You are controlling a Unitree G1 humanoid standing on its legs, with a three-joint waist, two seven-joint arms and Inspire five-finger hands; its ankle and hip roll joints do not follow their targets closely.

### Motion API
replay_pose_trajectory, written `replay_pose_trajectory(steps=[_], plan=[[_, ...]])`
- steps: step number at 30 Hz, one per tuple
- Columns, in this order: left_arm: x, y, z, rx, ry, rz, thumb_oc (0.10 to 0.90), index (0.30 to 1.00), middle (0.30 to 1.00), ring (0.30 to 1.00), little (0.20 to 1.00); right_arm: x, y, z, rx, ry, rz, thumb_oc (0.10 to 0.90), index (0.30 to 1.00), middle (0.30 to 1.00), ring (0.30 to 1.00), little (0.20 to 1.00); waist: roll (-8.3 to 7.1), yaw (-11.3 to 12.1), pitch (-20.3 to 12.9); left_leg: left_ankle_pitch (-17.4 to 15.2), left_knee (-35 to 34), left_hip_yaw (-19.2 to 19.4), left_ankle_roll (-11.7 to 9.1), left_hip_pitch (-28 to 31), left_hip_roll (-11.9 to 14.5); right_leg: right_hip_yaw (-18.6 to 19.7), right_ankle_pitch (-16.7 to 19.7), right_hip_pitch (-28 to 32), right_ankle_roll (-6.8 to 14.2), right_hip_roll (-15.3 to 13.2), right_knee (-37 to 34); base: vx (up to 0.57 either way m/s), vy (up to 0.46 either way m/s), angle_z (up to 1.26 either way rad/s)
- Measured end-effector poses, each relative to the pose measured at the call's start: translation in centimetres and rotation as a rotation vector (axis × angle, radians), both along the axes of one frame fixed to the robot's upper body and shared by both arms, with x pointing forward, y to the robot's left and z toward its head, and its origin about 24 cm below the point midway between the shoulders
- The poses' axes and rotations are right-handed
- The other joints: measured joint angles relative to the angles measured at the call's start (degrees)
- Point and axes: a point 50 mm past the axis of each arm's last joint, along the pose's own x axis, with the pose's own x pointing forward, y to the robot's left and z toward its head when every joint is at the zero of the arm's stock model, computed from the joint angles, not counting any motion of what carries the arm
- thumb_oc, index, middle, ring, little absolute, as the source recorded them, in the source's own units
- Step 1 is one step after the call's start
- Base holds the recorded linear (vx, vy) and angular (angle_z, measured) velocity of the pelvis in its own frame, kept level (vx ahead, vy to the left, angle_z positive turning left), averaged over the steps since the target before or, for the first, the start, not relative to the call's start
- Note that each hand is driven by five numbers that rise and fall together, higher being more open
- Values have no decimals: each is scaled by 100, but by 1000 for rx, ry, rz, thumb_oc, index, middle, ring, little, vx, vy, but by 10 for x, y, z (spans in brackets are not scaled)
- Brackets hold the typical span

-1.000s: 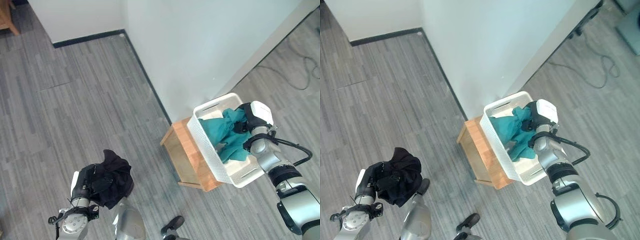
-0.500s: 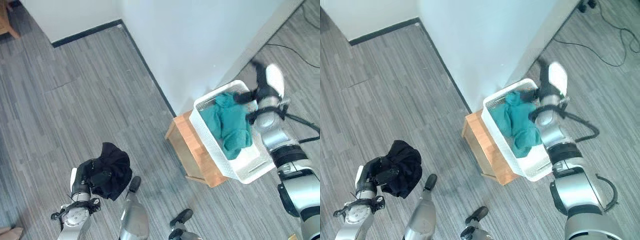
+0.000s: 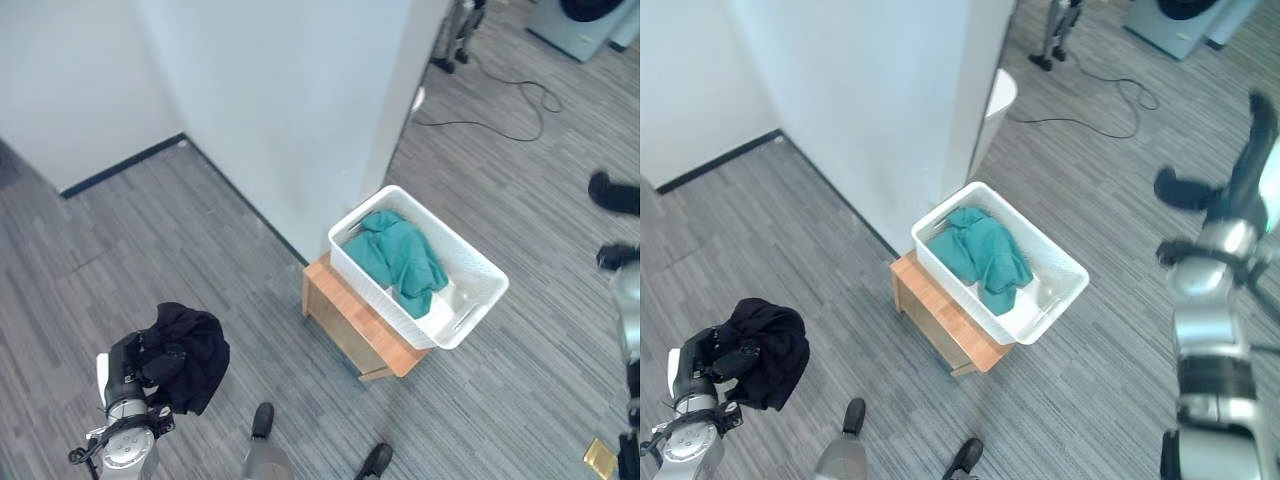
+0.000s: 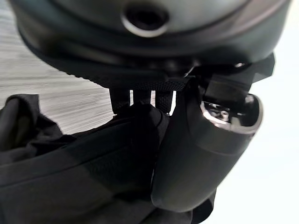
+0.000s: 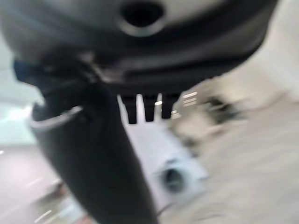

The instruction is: Pick up bed clothes into laundry basket.

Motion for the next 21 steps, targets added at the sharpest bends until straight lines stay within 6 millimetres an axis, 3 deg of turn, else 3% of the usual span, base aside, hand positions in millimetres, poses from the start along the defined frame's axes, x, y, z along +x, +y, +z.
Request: replay_pose_trajectory(steps=[2,4,7,9,12,14,19,21], plan=[[5,10,16,64,-31,-1,400,300,300,300,300,-18,-8,-49,98,149,-59,800,900,900,900,900,169,-217,-85,-17,-1,95,14,45,18,76,5,-25,-4,11,-3,1,-18,-25],[14,20,39,152,-64,-24,400,300,300,300,300,-38,-15,-93,168,316,-90,800,900,900,900,900,267,-276,-128,-26,-1,171,28,120,65,160,7,-18,-6,33,-1,-8,-19,-25],[33,32,95,357,-169,-94,400,300,300,300,300,-95,-25,-177,393,645,-233,800,900,900,900,900,399,-378,-198,-32,0,327,36,192,101,300,9,-28,-9,69,0,0,-14,-22],[42,31,125,445,-255,-136,400,300,300,300,300,-151,-24,-220,540,852,-359,800,900,900,900,900,541,-483,-280,-35,-1,349,42,209,89,314,5,-32,-3,43,-2,13,-12,-7],[52,23,147,462,-366,-162,400,300,300,300,300,-207,-10,-252,688,1021,-447,800,900,900,900,900,737,-687,-400,-42,-1,402,53,291,64,330,-7,12,15,19,-3,17,-16,-5],[63,9,157,445,-433,-209,400,300,300,300,300,-230,3,-266,780,1079,-466,800,900,900,900,900,834,-852,-463,-46,-2,428,57,303,75,344,-47,15,68,25,-9,26,-6,-7],[88,-39,161,366,-501,-444,400,300,300,300,300,-244,18,-278,845,1143,-425,800,900,900,900,900,975,-1098,-517,-116,-4,495,21,346,93,457,-36,-10,71,40,-41,15,-7,-10],[96,-60,158,348,-494,-547,400,300,300,300,300,-237,21,-279,835,1160,-384,800,900,900,900,900,1002,-1186,-512,-121,-4,535,24,343,93,459,-29,-21,64,34,-42,-2,-13,-8]])
